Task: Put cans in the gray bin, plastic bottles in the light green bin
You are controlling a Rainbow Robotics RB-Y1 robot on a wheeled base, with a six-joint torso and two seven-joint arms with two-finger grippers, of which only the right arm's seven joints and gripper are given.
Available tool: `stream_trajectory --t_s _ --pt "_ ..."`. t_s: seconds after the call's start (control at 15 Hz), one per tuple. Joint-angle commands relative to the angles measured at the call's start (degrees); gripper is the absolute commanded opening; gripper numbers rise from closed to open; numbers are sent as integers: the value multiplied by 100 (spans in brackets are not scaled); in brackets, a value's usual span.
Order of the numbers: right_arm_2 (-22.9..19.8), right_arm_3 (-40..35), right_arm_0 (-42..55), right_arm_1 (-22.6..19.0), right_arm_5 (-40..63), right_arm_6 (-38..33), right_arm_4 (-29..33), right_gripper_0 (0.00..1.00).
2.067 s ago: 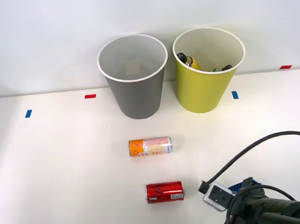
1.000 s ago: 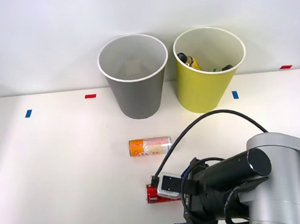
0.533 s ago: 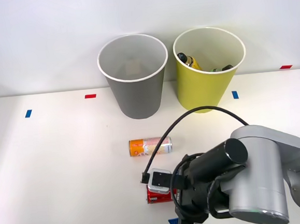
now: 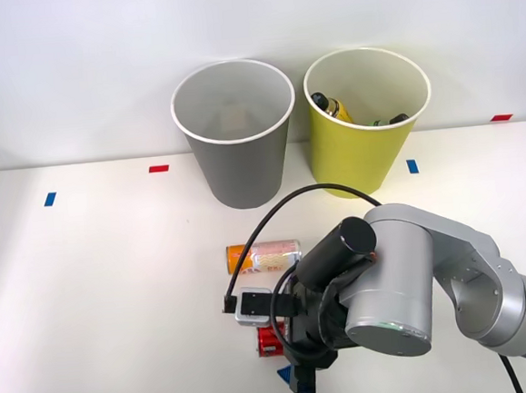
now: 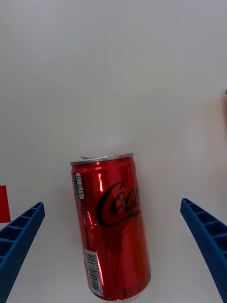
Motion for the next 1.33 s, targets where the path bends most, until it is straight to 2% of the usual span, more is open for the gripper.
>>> stream_trajectory --t_s 0.07,0.4,0.8,1.33 --pt "0 120 -29 -4 5 581 7 100" --pt "0 428 -29 243 5 590 -2 100" --pt "0 955 -20 770 5 669 499 100" --pt "26 1008 -20 744 5 950 684 99"
